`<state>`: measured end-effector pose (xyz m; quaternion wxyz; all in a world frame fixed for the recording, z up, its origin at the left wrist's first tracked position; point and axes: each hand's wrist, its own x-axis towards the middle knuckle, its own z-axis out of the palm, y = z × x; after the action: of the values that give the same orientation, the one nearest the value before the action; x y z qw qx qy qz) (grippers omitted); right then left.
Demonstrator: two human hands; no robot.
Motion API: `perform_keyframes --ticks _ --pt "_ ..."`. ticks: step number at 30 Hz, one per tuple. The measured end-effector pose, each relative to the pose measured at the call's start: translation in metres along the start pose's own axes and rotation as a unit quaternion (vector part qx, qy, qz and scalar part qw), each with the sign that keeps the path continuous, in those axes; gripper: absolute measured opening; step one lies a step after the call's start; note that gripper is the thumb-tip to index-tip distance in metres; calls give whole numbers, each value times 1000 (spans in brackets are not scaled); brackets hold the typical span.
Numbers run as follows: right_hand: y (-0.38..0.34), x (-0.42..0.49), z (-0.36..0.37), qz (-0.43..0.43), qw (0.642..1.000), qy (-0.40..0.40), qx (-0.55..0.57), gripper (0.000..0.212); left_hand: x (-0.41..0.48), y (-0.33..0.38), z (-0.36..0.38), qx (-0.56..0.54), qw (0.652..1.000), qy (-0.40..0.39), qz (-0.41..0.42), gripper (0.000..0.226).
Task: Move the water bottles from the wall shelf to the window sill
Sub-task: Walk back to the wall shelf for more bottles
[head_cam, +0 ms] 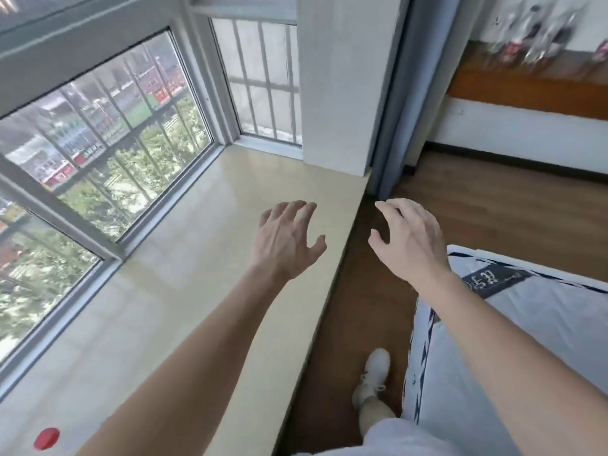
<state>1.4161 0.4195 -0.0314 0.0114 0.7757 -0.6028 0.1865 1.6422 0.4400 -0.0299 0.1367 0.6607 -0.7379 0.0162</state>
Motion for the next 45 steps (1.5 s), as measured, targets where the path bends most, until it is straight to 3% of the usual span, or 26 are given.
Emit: perform_keyframes --ticks 18,29,45 --pt "276 171 24 85 996 29 1 42 290 173 96 -17 996 -1 87 53" --pt "369 246 42 139 989 41 -20 42 420 229 150 -20 990 -2 139 55" --pt "485 468 67 227 971 33 -72 46 701 268 200 -48 977 -26 207 57"
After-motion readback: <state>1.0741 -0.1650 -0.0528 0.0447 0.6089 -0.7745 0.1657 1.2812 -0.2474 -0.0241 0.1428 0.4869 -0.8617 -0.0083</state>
